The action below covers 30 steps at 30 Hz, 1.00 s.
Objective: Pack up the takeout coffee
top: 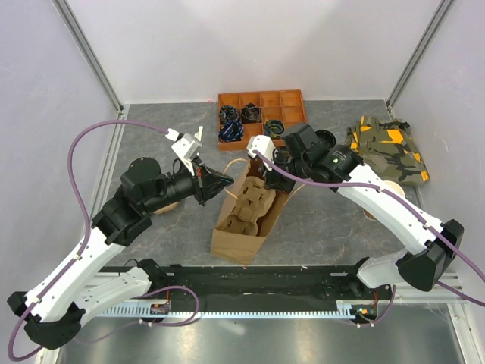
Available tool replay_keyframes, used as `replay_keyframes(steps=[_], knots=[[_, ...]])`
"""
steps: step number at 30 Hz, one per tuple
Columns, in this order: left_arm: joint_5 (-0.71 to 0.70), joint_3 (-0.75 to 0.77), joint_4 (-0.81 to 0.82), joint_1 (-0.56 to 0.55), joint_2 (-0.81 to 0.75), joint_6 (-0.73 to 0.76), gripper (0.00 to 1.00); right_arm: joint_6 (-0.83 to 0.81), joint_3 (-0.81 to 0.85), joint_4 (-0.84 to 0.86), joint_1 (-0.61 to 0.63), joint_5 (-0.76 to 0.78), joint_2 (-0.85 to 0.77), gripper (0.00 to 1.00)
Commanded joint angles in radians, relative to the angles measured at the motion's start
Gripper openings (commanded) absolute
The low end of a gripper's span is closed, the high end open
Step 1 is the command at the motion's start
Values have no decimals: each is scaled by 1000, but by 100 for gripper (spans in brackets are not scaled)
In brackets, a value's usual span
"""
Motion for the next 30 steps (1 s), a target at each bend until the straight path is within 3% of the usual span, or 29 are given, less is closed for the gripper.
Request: replay_keyframes(steps=[1,8,17,28,30], knots=[[-25,-14,26,-3,-32,-3,2,20,-59,107,5,22,3,0],[-32,-42,-17,20,-64,19,2,-23,-215,219,7,4,-40,0],[-4,-89,-85,24,-153,89,2,-42,-225,269,10,5,4,0],[4,-120,-94,24,-184,123,2,-60,-137,236,21,28,59,29],[11,-120,-94,25,-184,126,2,-57,-120,227,24,27,65,31]])
